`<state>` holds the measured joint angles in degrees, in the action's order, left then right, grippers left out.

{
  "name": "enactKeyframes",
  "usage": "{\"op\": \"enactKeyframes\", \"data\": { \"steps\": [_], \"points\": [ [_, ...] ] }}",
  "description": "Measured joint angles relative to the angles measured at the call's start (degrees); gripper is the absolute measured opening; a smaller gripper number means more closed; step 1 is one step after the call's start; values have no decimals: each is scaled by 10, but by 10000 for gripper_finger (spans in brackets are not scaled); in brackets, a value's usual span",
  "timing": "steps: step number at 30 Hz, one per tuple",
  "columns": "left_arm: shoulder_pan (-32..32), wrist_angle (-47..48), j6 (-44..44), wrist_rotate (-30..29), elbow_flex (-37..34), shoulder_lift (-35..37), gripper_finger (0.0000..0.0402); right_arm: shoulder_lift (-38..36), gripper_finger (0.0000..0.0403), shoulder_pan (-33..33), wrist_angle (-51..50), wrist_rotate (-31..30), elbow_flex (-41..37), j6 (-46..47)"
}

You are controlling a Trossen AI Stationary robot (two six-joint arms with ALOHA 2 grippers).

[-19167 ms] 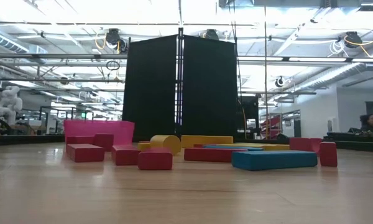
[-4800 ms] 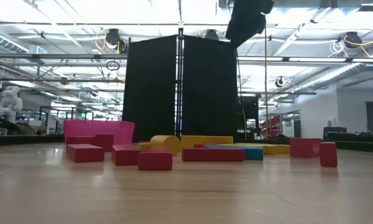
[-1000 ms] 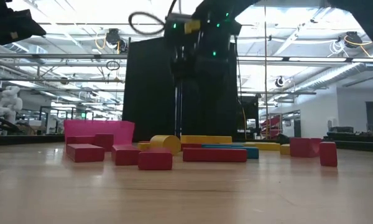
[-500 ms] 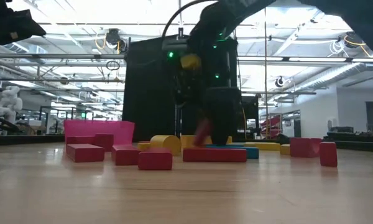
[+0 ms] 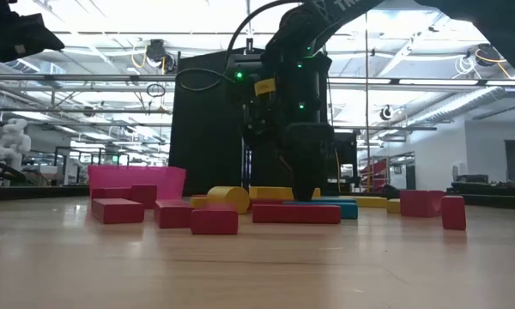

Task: Sort blocks
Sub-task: Put the blue block into the green bin

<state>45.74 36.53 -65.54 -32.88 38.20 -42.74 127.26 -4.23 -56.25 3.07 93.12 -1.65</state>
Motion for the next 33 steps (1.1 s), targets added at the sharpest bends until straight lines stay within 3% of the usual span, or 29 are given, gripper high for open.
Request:
{"op": "enactKeyframes", "data": {
  "steps": [5, 12, 16, 20, 33],
  "points": [
    [0, 0, 1, 0, 0, 0, 276, -13, 99, 0, 5, 2, -2, -29],
    [0, 2, 4, -2, 0, 0, 276, -57, 258, -5, 9, -11, -4, -29],
    [0, 4, 4, -3, 0, 0, 276, -68, 313, -10, -37, -28, -3, -36],
    [0, 5, 3, -6, 0, 0, 276, -70, 316, -11, -73, -17, -8, -50],
    [0, 4, -1, -38, 0, 0, 276, -74, 294, -7, 45, -15, -97, -76]
  ]
}}
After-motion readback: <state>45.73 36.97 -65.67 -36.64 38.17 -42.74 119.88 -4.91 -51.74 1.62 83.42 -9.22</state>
